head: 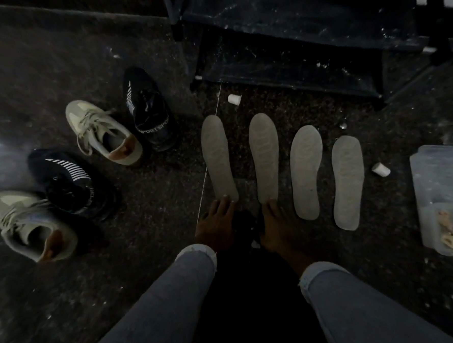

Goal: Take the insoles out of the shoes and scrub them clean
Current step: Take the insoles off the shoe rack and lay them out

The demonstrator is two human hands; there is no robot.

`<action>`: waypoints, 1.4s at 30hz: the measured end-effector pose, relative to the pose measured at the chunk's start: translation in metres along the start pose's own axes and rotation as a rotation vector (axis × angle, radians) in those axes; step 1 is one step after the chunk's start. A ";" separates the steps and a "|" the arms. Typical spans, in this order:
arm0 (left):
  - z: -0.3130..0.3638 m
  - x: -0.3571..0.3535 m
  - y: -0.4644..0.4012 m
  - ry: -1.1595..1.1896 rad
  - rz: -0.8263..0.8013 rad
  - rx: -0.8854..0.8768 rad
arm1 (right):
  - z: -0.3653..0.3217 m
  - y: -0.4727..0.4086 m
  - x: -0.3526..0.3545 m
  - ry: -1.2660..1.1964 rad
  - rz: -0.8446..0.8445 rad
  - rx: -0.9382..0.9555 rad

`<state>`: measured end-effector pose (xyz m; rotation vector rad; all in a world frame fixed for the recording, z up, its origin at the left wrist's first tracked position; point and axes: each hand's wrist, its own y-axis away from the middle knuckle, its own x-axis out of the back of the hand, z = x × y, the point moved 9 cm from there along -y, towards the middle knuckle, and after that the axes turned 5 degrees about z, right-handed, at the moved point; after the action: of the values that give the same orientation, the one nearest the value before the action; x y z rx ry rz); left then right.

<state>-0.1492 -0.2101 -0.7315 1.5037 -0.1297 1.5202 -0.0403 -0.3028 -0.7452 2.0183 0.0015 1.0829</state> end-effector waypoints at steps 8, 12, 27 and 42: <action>0.006 0.010 -0.003 0.008 -0.006 -0.011 | -0.003 0.001 0.009 -0.077 0.008 -0.024; 0.016 0.033 0.002 -0.005 0.029 -0.037 | -0.013 0.009 0.040 -0.044 0.134 0.020; 0.134 0.193 0.038 -0.103 0.332 -0.232 | -0.013 0.111 0.248 -0.027 0.437 0.192; 0.320 0.237 0.083 -0.198 0.380 -0.429 | 0.109 0.223 0.310 -0.055 0.604 0.124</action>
<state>0.0771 -0.3389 -0.4189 1.3197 -0.8456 1.5045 0.1507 -0.4111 -0.4141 2.2207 -0.6174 1.4163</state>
